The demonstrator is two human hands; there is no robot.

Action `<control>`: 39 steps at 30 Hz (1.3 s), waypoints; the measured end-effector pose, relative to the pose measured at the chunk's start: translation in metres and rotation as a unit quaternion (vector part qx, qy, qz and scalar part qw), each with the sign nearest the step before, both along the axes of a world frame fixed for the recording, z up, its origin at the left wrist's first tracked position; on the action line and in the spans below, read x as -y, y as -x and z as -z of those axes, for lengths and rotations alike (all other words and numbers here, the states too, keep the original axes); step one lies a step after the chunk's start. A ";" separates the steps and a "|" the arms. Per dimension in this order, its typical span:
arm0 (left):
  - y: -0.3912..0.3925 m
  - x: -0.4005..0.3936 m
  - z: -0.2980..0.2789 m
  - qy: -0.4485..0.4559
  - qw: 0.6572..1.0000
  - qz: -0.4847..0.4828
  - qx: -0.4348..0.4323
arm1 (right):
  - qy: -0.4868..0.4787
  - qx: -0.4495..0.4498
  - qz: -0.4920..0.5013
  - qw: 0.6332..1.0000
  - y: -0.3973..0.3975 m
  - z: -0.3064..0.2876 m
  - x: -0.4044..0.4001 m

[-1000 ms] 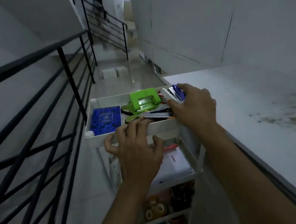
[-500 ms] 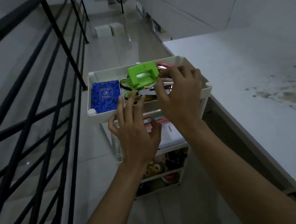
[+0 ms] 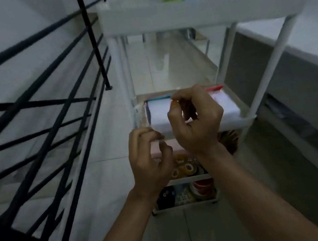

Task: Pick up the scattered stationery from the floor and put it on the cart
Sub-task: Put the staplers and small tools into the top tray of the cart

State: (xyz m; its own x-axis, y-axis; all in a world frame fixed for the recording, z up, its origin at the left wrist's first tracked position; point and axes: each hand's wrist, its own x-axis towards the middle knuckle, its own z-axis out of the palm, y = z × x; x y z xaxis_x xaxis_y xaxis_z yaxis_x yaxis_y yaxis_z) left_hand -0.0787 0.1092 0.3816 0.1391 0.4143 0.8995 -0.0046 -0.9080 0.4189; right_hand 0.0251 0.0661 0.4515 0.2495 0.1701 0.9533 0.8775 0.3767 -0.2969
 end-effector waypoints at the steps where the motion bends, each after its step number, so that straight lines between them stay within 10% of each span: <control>1: 0.002 -0.004 0.024 0.012 1.000 -0.006 -0.003 | -0.002 0.002 -0.009 1.000 0.003 0.023 -0.002; 12: 0.016 -0.023 0.233 0.143 0.989 -0.043 -0.018 | 0.074 -0.015 -0.041 0.996 0.031 0.241 -0.015; 20: 0.052 -0.018 0.348 0.304 0.918 -0.111 -0.229 | 0.383 -0.027 -0.047 0.922 0.042 0.353 -0.005; 31: 0.085 -0.023 0.420 0.547 0.627 -0.216 -0.511 | 0.600 -0.021 -0.061 0.798 0.048 0.425 0.013; 39: 0.108 -0.019 0.440 0.613 0.517 -0.183 -0.569 | 0.653 0.011 -0.084 0.753 0.052 0.442 0.023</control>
